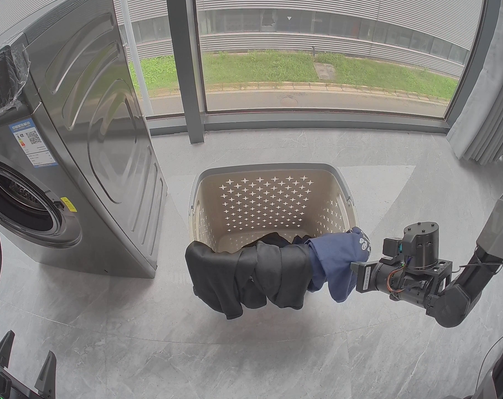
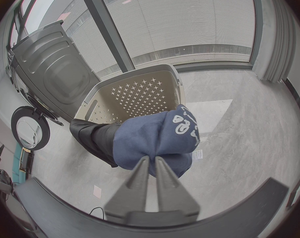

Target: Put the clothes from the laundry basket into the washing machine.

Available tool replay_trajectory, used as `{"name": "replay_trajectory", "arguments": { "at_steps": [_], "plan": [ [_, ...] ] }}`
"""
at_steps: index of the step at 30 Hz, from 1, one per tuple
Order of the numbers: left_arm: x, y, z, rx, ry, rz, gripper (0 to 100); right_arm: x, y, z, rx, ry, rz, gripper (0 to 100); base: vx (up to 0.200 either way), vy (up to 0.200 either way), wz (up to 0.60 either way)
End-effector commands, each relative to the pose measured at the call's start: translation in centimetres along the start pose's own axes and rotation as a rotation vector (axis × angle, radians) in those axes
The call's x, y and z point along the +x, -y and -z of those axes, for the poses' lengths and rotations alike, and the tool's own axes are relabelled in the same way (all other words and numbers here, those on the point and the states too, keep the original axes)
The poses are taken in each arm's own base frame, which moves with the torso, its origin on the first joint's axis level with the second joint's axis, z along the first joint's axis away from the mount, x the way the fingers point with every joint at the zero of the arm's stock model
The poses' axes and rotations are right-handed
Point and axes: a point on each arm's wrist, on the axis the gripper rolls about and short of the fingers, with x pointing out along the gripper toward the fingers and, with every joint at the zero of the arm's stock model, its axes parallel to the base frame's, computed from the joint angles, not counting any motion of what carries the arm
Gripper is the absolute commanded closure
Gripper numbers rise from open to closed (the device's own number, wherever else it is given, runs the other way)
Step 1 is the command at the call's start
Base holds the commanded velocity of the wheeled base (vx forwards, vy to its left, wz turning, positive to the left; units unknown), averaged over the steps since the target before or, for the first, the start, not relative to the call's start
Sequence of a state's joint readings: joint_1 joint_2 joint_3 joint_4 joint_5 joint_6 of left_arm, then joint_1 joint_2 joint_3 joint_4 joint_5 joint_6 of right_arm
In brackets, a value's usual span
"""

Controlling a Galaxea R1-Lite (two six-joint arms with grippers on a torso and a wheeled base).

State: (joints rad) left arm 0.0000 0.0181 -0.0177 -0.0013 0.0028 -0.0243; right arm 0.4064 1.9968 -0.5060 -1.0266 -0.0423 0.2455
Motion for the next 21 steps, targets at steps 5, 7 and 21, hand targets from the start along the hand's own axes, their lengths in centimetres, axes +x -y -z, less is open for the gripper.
{"name": "replay_trajectory", "arguments": {
  "at_steps": [5, 7, 21],
  "plan": [
    [0.0, 0.0, 0.5, 0.0, 0.001, 0.0, 0, 2.6, 0.5, 1.2, -0.01, -0.012, 0.033, 0, 0.0, 0.0, 0.0],
    [0.0, 0.0, 0.5, 0.0, 0.001, 0.0, 0, 3.1, 0.6, 1.2, -0.009, -0.011, 0.037, 0, 0.0, 0.0, 0.0],
    [0.0, 0.0, 0.5, 0.0, 0.001, 0.0, 0, 7.3, 1.7, 0.9, -0.01, 0.024, 0.061, 0, 0.0, 0.0, 0.0]
  ]
}}
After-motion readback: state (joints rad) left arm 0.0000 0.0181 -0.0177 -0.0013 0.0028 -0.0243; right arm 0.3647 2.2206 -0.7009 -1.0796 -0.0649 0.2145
